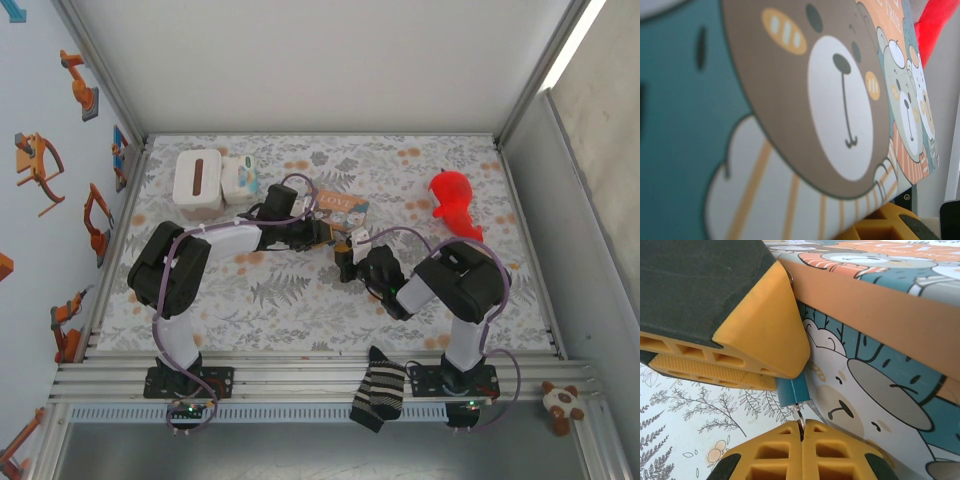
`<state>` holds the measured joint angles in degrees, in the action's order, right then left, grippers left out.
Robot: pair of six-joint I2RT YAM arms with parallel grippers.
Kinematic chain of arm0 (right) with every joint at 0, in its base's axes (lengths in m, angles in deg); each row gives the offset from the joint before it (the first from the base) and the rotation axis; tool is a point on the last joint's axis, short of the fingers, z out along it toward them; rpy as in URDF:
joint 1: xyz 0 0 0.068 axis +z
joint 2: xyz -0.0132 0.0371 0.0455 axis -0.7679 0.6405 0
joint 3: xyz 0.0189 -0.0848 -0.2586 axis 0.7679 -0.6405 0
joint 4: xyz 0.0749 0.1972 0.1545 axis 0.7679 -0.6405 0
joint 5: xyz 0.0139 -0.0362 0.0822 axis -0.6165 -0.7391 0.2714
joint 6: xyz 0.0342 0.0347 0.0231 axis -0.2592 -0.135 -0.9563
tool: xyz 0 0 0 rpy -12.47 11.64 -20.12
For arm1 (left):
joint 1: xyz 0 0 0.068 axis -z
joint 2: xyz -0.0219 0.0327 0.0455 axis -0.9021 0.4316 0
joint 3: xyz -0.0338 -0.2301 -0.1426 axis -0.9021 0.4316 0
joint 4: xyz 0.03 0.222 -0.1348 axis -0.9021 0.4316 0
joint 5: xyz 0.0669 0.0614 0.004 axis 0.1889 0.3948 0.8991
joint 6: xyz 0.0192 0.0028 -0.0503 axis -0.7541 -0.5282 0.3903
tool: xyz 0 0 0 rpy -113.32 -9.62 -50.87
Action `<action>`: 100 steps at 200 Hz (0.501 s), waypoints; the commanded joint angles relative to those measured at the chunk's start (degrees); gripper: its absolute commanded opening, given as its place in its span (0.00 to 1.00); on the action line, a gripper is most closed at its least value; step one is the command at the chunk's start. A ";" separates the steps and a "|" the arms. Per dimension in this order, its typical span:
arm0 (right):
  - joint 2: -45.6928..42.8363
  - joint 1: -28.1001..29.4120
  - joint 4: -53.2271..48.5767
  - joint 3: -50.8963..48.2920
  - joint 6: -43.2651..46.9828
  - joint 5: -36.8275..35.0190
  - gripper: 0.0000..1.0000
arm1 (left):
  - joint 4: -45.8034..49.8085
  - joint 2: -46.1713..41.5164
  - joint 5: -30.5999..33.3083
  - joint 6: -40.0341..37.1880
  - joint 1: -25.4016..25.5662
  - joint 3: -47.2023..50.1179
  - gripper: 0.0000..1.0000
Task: Unlock the padlock with the key
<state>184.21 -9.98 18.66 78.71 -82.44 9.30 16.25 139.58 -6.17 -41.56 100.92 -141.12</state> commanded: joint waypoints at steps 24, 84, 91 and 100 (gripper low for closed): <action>0.44 0.33 7.09 4.33 -1.40 1.95 0.00 | -0.74 1.29 -8.34 1.33 2.62 -0.04 0.27; 3.21 0.34 6.51 2.30 -1.49 -0.63 0.00 | -4.43 5.40 -8.10 3.18 2.62 0.58 0.27; 3.57 0.38 6.51 2.21 -1.55 -0.55 0.00 | -4.67 5.65 -7.69 3.18 2.62 0.71 0.27; 4.16 0.34 6.57 2.16 -1.83 -0.55 0.00 | -4.91 5.85 -7.21 3.18 2.70 0.92 0.27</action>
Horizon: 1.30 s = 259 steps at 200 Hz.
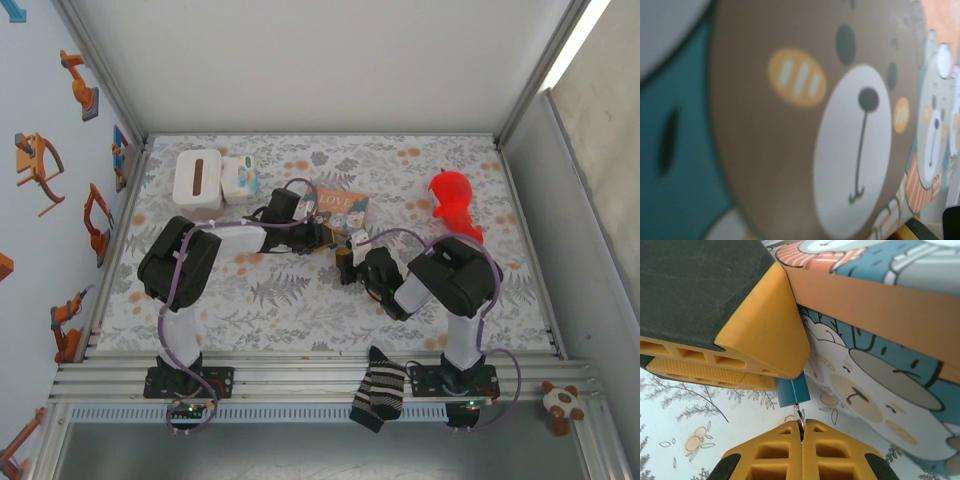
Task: Unlock the padlock with the key
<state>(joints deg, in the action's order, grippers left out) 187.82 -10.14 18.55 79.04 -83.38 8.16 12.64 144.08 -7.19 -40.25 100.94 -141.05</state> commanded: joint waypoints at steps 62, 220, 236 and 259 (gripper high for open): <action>2.31 0.57 7.47 0.27 -2.88 0.25 0.00 | -4.25 1.76 -5.86 3.25 2.78 2.59 0.34; 0.43 0.75 2.69 0.77 -4.60 1.46 0.00 | -0.30 -18.16 -1.94 -0.80 -6.27 14.84 0.65; -0.69 1.08 1.21 1.07 -6.05 1.48 0.00 | -2.37 -20.53 -2.19 0.21 -8.08 17.38 0.65; -2.44 1.79 -1.82 2.01 -8.49 1.33 0.00 | -7.08 -22.63 -3.47 2.82 -10.35 20.71 0.61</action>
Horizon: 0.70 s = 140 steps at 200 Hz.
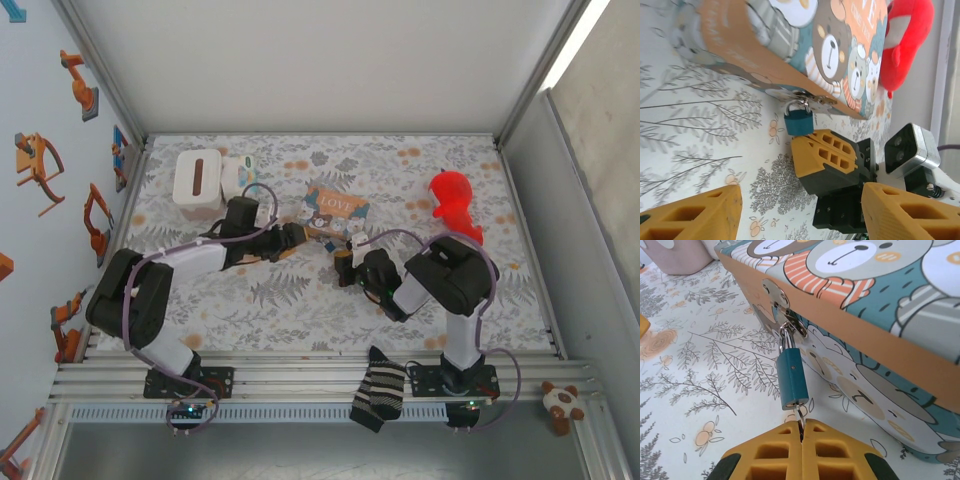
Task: Unlock the padlock with the key
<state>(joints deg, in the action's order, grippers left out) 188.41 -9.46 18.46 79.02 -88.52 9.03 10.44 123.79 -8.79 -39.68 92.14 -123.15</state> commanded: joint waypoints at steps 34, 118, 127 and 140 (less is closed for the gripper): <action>-5.08 2.13 -5.91 3.56 -6.84 0.19 0.00 | -12.96 -3.80 -3.94 6.64 -4.42 7.61 0.57; -8.41 3.36 -15.48 6.40 -13.71 -0.28 0.00 | -18.76 -5.74 -5.96 10.64 -7.05 13.95 0.56; -8.61 3.58 -15.78 6.50 -14.43 -0.28 0.00 | -20.62 -5.27 -6.28 11.84 -7.05 14.63 0.56; -8.79 3.97 -16.39 6.68 -15.46 -0.33 0.00 | -23.11 -4.52 -6.50 13.76 -7.05 15.45 0.55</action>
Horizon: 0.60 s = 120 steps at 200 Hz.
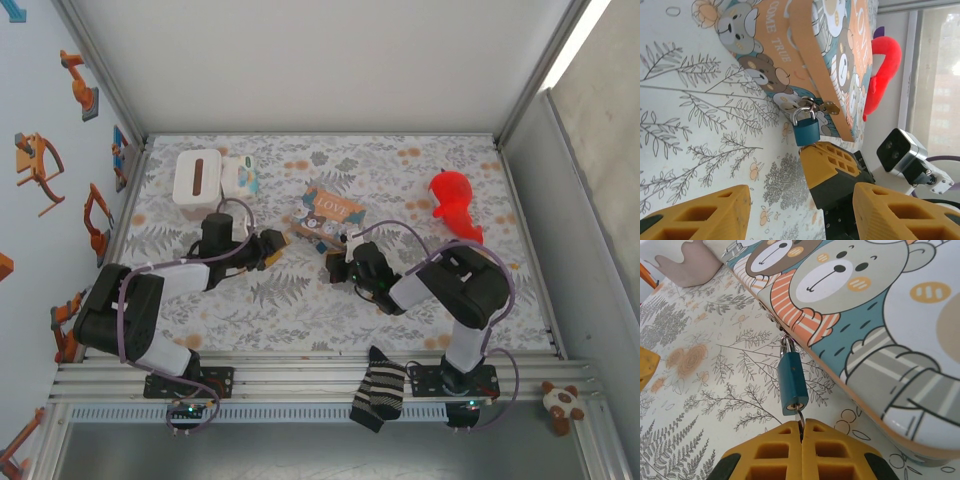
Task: Unlock the padlock with the key
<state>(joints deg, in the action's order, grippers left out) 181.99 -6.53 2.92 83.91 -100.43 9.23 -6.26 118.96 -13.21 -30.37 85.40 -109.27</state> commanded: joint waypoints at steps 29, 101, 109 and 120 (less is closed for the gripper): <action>-2.36 1.62 -1.74 2.18 -5.88 -0.13 0.00 | -10.13 2.64 -2.69 6.39 -0.06 2.09 0.53; -1.71 2.72 -2.78 3.13 -10.88 0.42 0.00 | -16.41 8.29 -1.52 9.47 4.08 1.70 0.48; -1.61 2.90 -2.89 3.21 -11.22 0.25 0.00 | -17.77 9.23 -1.24 10.07 4.65 1.70 0.48; -1.62 3.03 -2.97 3.20 -11.84 0.05 0.00 | -19.57 10.59 -1.13 11.08 5.43 1.53 0.47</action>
<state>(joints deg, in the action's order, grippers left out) 181.46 -4.37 -0.73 85.77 -109.59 9.69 -20.25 127.14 -14.28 -21.87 89.47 -107.50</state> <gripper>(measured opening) 0.047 0.476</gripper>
